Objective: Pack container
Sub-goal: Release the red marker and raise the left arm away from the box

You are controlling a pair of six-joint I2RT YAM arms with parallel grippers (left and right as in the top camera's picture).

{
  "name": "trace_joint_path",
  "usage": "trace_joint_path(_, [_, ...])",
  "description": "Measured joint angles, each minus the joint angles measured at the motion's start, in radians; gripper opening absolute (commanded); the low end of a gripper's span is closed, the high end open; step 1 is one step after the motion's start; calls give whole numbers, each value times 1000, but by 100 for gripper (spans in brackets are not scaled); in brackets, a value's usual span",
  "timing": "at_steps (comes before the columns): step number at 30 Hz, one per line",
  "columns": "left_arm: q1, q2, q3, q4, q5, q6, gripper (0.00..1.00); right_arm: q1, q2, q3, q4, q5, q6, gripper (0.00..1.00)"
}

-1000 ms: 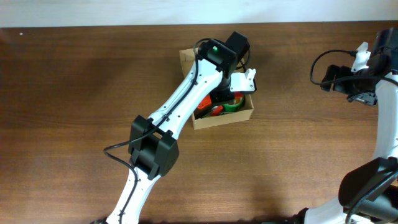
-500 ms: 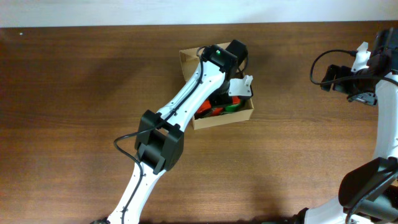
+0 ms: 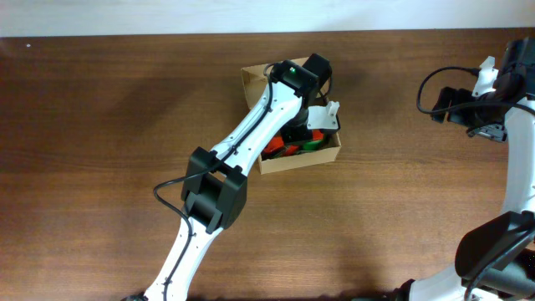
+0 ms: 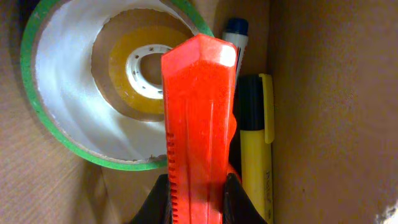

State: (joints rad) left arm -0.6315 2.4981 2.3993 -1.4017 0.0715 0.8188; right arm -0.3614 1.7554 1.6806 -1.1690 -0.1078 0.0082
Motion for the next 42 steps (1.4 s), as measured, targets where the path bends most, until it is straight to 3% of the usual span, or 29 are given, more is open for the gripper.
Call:
trace_joint_path(4, [0,0,0,0,0,-3,41,0,0,0,0,0,0,99])
trace_joint_path(5, [0,0,0,0,1,-6,56,0,0,0,0,0,0,99])
trace_joint_path(6, [0,0,0,0,1,-10,80,0,0,0,0,0,0,99])
trace_joint_path(8, [0,0,0,0,1,-12,95,0,0,0,0,0,0,99])
trace_joint_path(10, [0,0,0,1,0,-14,100,0,0,0,0,0,0,99])
trace_joint_path(15, [3,0,0,31,-24,-75,100,0,0,0,-1,0,0,100])
trace_joint_path(20, [12,-33,0,90,-65,-129,100,0,0,0,-1,0,-1,91])
trace_joint_path(23, [30,-106,-2,148,-97,-150,95,0,0,0,-8,-3,4,88])
trace_joint_path(25, [52,-178,-2,165,-113,-165,89,0,0,1,-19,-3,2,78])
trace_joint_path(28, [108,-317,0,173,-142,-208,64,0,0,21,-52,-6,2,58])
trace_joint_path(29, [129,-357,2,175,-153,-224,46,0,2,43,-66,-7,8,41])
trace_joint_path(32, [187,-450,14,177,-177,-275,17,0,2,124,-98,-10,5,8])
trace_joint_path(33, [204,-472,16,179,-182,-297,9,0,2,156,-114,-11,5,4])
trace_joint_path(37, [273,-523,17,188,-200,-389,2,0,2,290,-180,-11,8,4])
trace_joint_path(42, [429,-530,16,204,-192,-537,2,0,2,343,-223,-11,1,4])
